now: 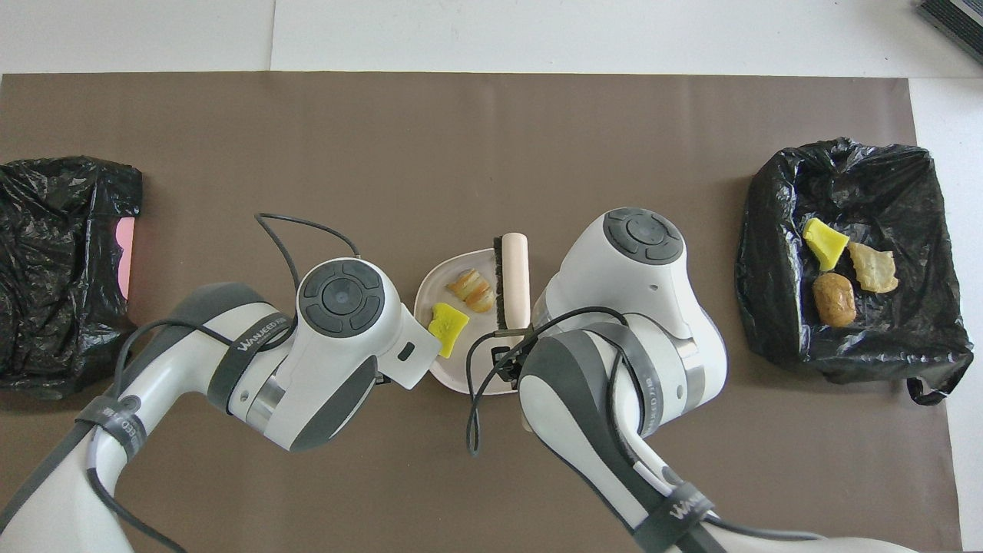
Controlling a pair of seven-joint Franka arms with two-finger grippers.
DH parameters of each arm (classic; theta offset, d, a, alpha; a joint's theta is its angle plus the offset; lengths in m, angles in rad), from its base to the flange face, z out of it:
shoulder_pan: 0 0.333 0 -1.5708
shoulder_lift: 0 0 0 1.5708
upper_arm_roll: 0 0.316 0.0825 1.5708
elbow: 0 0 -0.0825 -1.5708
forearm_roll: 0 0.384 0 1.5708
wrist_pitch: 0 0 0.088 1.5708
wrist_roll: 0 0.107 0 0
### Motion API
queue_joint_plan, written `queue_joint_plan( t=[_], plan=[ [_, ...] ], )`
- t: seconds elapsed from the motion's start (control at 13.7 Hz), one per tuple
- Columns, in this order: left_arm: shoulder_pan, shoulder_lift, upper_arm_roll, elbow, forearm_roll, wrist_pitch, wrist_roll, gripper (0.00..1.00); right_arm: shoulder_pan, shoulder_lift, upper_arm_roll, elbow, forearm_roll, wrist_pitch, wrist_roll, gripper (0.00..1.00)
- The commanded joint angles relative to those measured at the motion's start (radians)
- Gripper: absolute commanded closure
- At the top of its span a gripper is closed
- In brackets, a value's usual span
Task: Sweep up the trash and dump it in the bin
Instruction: 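Sweep the remaining trash pieces into the dustpan with the right gripper's brush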
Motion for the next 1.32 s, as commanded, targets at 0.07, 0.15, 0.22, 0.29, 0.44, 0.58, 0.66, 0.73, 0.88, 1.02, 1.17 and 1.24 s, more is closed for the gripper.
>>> queue_joint_plan(
  t=[0.07, 0.15, 0.22, 0.29, 0.44, 0.58, 0.66, 0.73, 0.88, 1.02, 1.17, 1.24],
  plan=[
    [-0.009, -0.070, 0.005, -0.083, 0.034, 0.021, 0.063, 1.00, -0.046, -0.122, 0.009, -0.064, -0.197, -0.155, 0.174, 1.00],
    [-0.018, -0.090, 0.005, -0.120, 0.034, 0.032, 0.060, 1.00, -0.047, -0.162, 0.009, -0.130, -0.242, -0.152, 0.197, 1.00],
    [-0.019, -0.102, 0.005, -0.140, 0.034, 0.046, 0.057, 1.00, -0.050, -0.206, 0.007, -0.210, -0.271, -0.143, 0.204, 1.00],
    [-0.021, -0.109, 0.005, -0.148, 0.034, 0.057, 0.043, 1.00, -0.062, -0.257, 0.006, -0.294, -0.307, -0.108, 0.211, 1.00],
    [-0.035, -0.115, 0.005, -0.156, 0.034, 0.060, 0.003, 1.00, -0.078, -0.351, 0.007, -0.449, -0.370, -0.046, 0.213, 1.00],
    [-0.045, -0.121, 0.003, -0.163, 0.034, 0.058, -0.009, 1.00, -0.114, -0.401, 0.010, -0.522, -0.413, -0.045, 0.179, 1.00],
    [-0.067, -0.119, 0.005, -0.169, 0.034, 0.061, -0.012, 1.00, -0.121, -0.418, 0.009, -0.546, -0.414, -0.040, 0.156, 1.00],
    [-0.070, -0.119, 0.005, -0.174, 0.034, 0.066, -0.027, 1.00, -0.140, -0.434, 0.010, -0.575, -0.414, -0.028, 0.129, 1.00],
    [-0.068, -0.119, 0.005, -0.177, 0.034, 0.067, -0.037, 1.00, -0.188, -0.463, 0.010, -0.625, -0.414, -0.003, 0.045, 1.00],
    [-0.065, -0.119, 0.005, -0.177, 0.034, 0.066, -0.037, 1.00, -0.188, -0.437, 0.010, -0.641, -0.396, 0.017, 0.015, 1.00],
    [-0.062, -0.118, 0.005, -0.177, 0.034, 0.067, -0.037, 1.00, -0.184, -0.406, 0.012, -0.642, -0.361, 0.061, 0.013, 1.00],
    [-0.061, -0.118, 0.005, -0.177, 0.034, 0.067, -0.037, 1.00, -0.173, -0.399, 0.013, -0.640, -0.301, 0.086, 0.004, 1.00]
  ],
)
